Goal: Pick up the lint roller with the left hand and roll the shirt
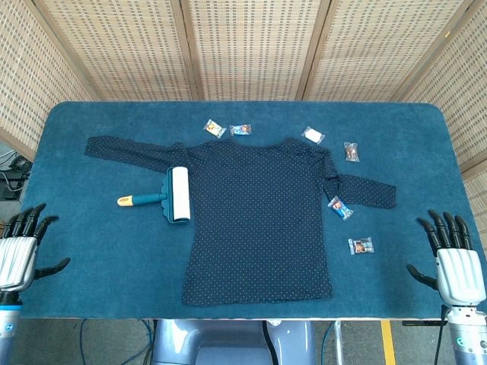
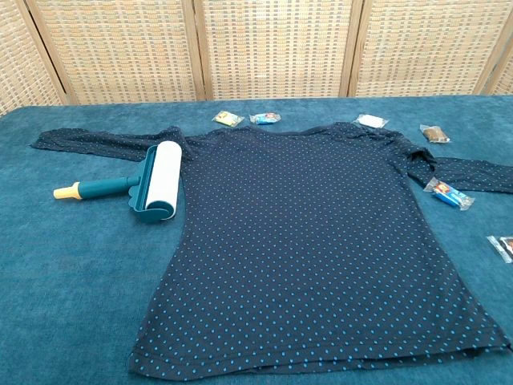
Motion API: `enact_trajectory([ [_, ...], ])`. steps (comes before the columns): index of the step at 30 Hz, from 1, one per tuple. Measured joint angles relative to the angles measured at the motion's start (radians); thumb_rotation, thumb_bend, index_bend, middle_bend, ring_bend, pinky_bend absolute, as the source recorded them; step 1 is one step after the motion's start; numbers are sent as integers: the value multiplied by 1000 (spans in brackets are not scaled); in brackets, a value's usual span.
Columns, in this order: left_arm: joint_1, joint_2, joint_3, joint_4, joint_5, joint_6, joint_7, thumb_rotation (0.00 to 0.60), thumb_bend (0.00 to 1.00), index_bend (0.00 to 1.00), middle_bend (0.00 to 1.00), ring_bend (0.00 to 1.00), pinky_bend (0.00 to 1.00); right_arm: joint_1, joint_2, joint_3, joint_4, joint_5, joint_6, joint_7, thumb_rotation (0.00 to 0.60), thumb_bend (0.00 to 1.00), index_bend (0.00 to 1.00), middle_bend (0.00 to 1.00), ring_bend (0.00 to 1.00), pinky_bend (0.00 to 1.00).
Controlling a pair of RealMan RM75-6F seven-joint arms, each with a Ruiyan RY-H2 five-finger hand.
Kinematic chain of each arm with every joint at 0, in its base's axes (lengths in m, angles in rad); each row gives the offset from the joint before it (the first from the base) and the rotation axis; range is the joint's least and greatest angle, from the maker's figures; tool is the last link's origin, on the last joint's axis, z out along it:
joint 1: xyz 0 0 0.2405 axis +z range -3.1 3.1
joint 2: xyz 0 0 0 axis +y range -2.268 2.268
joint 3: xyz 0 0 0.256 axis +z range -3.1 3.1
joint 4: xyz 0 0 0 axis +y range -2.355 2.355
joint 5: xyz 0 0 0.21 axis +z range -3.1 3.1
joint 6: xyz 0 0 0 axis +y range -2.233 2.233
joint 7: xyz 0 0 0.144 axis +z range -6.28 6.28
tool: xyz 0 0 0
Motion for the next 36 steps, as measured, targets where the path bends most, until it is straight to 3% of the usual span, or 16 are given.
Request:
enact_trajectory([
  [36, -30, -1, -7, 3, -19, -44, -16, 600, 49, 0, 0, 0, 0, 2, -2, -4, 11, 14, -16, 12, 600, 76, 0, 0, 0, 0],
])
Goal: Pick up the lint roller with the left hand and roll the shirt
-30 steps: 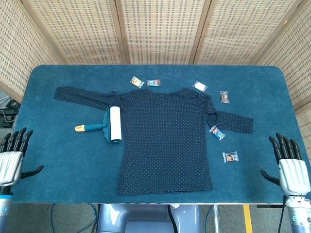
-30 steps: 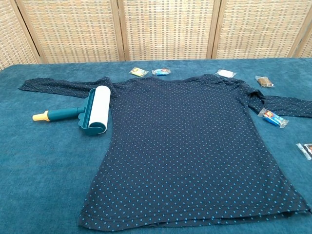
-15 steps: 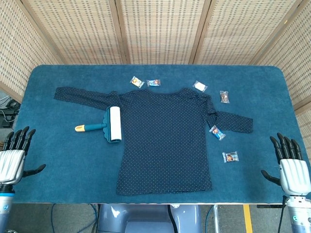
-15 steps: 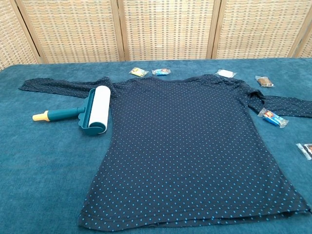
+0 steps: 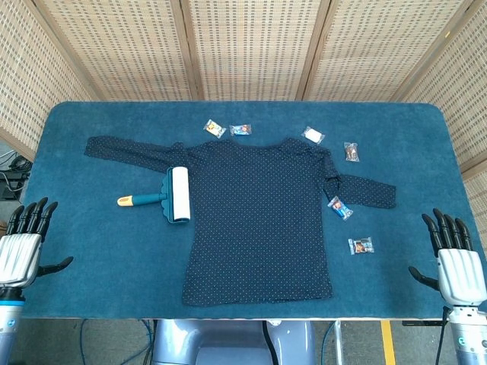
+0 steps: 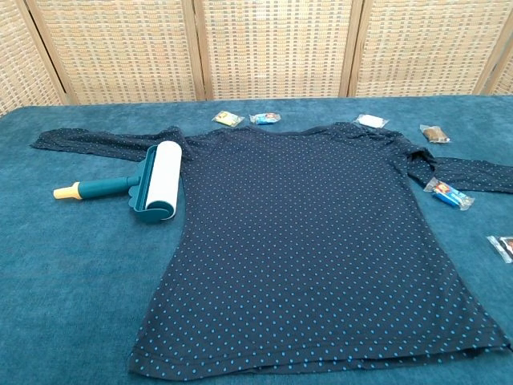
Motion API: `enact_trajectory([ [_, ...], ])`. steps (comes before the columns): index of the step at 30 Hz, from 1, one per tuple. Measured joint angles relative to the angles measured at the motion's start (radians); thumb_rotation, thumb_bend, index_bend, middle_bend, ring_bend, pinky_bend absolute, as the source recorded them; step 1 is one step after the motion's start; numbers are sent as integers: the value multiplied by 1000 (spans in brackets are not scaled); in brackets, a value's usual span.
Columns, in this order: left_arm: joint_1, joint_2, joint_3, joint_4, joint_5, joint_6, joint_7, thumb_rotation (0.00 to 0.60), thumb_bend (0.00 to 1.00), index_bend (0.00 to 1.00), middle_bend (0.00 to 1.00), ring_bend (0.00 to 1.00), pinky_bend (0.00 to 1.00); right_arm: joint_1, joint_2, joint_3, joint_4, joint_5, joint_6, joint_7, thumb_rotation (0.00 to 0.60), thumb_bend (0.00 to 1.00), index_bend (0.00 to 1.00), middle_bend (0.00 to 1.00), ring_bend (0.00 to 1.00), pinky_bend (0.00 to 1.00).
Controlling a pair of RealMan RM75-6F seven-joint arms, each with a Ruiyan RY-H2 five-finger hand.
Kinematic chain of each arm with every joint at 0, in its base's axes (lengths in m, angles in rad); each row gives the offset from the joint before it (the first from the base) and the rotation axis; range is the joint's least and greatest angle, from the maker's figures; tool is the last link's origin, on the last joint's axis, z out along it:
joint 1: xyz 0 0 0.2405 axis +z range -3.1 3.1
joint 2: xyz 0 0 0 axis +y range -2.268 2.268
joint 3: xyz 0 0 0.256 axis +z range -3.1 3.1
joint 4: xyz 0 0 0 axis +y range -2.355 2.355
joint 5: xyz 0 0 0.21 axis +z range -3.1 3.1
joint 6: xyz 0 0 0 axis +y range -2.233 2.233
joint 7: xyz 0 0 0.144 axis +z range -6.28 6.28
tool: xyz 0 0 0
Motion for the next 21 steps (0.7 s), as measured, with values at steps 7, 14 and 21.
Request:
enact_trajectory([
  [7, -65, 2, -44, 3, -53, -73, 56, 600, 57, 0, 157, 201, 306, 3, 0, 4, 8, 15, -13, 12, 600, 76, 0, 0, 0, 0],
  [14, -202, -20, -133, 53, -163, -227, 111, 600, 228, 0, 685, 613, 599, 8, -8, 9, 27, 33, -31, 26, 600, 76, 11, 0, 0, 0],
  [21, -339, -44, -179, 114, -344, -419, 179, 600, 382, 0, 837, 727, 680, 14, -13, 12, 36, 42, -43, 32, 600, 76, 25, 0, 0, 0],
])
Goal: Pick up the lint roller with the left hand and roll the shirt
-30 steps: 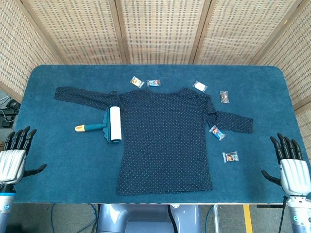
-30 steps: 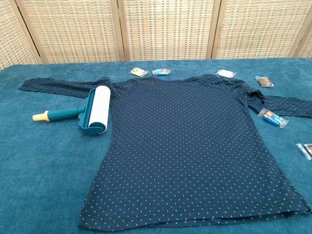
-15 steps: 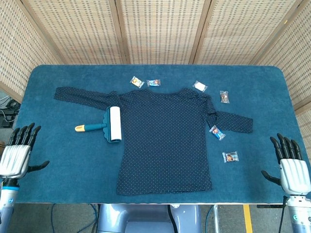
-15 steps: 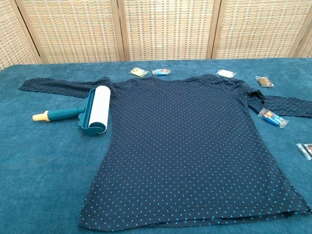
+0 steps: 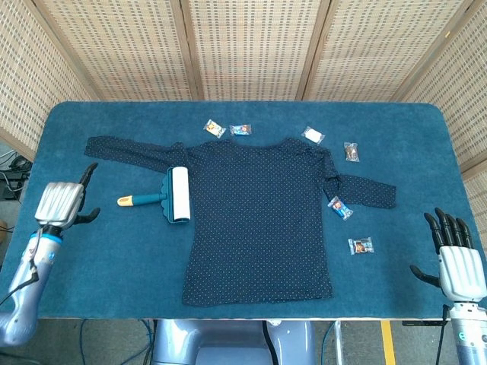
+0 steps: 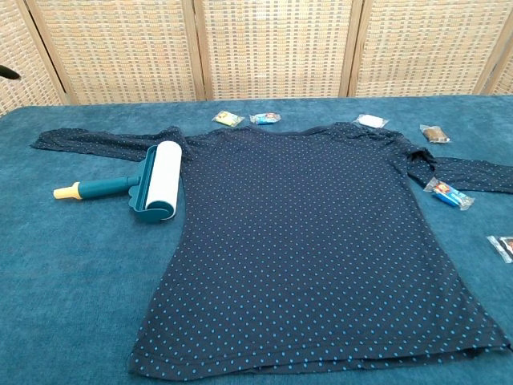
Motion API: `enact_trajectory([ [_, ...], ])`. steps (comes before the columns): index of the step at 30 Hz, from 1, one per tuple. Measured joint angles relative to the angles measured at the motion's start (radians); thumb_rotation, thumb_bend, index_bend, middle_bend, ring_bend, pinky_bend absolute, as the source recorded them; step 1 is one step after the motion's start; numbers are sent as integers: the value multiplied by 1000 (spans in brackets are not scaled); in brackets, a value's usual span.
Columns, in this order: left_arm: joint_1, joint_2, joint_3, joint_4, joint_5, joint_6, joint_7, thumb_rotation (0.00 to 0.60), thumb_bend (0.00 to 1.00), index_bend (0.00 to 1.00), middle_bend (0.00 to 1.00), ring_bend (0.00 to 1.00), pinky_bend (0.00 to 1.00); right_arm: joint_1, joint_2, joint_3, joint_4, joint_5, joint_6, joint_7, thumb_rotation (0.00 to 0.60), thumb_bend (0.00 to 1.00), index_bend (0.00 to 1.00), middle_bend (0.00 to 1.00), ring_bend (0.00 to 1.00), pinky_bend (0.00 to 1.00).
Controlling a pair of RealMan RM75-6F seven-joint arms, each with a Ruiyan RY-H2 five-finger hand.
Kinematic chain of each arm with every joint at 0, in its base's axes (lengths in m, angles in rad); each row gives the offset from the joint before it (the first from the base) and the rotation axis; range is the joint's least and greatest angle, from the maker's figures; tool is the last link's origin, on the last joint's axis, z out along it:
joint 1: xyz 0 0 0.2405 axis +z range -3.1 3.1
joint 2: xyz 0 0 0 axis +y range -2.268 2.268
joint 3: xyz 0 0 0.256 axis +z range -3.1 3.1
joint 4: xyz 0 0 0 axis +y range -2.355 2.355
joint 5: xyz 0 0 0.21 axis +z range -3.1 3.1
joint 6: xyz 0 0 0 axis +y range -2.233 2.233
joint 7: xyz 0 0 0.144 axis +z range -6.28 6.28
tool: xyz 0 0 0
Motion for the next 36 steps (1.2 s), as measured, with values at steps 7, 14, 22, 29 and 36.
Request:
enact_trajectory([
  [7, -131, -38, -11, 74, -199, -150, 93, 600, 479, 221, 877, 758, 698, 3, -4, 5, 19, 3, -1, 23, 600, 76, 35, 0, 0, 0],
  [14, -289, -116, 30, 177, -427, -269, 206, 600, 508, 421, 880, 761, 699, 3, -3, 16, 37, 21, -5, 52, 600, 76, 35, 0, 0, 0],
  [22, -389, -195, 118, 278, -522, -308, 261, 600, 509, 323, 879, 760, 699, 1, -5, 20, 45, 20, 6, 65, 600, 76, 35, 0, 0, 0],
  [29, -414, -203, 149, 283, -520, -291, 261, 600, 508, 346, 879, 760, 699, -1, -8, 24, 53, 17, 16, 82, 600, 74, 34, 0, 0, 0],
  [36, -422, -211, 169, 273, -508, -266, 260, 600, 482, 328, 879, 760, 699, -3, -8, 22, 49, 8, 25, 82, 600, 70, 34, 0, 0, 0],
])
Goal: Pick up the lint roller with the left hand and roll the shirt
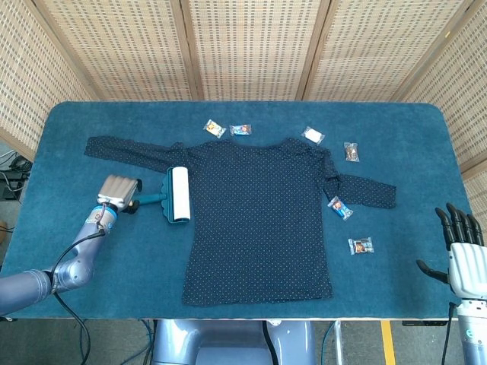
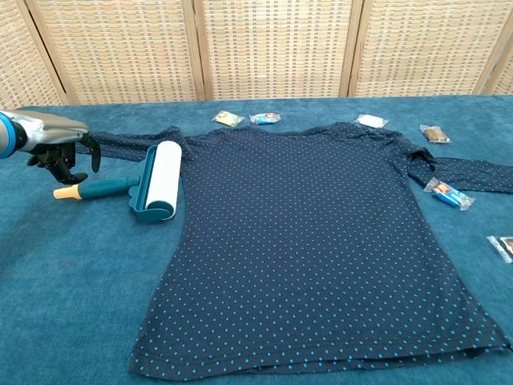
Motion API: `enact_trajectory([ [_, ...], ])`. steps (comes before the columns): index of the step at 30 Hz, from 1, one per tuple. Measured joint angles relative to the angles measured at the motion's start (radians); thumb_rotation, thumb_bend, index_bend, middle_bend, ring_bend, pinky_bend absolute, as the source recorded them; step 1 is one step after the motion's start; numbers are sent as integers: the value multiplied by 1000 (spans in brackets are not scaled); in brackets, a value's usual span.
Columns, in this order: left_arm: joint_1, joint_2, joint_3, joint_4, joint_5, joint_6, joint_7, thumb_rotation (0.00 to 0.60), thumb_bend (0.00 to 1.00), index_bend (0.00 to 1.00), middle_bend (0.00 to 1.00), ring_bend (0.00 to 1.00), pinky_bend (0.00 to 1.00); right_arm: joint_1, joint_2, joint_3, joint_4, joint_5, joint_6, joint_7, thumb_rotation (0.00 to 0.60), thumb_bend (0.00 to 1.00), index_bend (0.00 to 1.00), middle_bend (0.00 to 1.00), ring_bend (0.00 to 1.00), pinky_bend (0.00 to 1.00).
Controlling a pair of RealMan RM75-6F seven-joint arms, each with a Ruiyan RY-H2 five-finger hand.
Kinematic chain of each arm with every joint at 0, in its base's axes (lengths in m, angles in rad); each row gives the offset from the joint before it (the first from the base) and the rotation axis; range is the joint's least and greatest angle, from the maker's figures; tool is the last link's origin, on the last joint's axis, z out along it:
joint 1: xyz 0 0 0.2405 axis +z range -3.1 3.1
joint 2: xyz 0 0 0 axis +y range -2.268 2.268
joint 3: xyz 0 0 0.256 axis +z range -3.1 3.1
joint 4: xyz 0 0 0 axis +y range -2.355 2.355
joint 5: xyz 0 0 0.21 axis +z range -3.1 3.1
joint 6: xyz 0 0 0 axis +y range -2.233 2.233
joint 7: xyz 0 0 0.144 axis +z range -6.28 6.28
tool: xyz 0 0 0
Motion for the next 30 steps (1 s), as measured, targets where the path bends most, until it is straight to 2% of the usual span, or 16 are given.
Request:
enact_trajectory([
  [2, -2, -6, 5, 0, 3, 13, 3, 600, 481, 302, 880, 760, 699, -1, 2, 0, -3, -2, 3, 1, 600, 69, 34, 0, 0, 0],
  [6, -7, -20, 12, -4, 0, 44, 4, 600, 481, 173, 879, 760, 699, -2, 4, -1, -7, -2, 3, 5, 600, 69, 34, 0, 0, 0],
  [10, -14, -22, 19, -12, -12, 55, 4, 600, 481, 122, 879, 760, 699, -2, 6, 0, -8, -4, 5, 7, 600, 69, 34, 0, 0, 0],
  [12, -16, -22, 20, -16, -15, 60, 2, 600, 436, 117, 879, 760, 699, -3, 6, 0, -9, -4, 7, 8, 600, 69, 34, 0, 0, 0],
  [15, -18, -19, 24, -22, -16, 64, -2, 600, 360, 163, 879, 760, 699, -3, 6, 1, -9, -4, 8, 9, 600, 68, 34, 0, 0, 0],
  [23, -29, -21, 39, -28, -44, 69, 9, 600, 357, 383, 880, 761, 699, -3, 3, 3, -6, -5, 11, 14, 600, 68, 34, 0, 0, 0],
  [30, -37, -49, 43, -2, -55, 71, 8, 600, 356, 402, 879, 761, 699, -5, 4, 3, -8, -6, 17, 17, 600, 66, 34, 0, 0, 0],
])
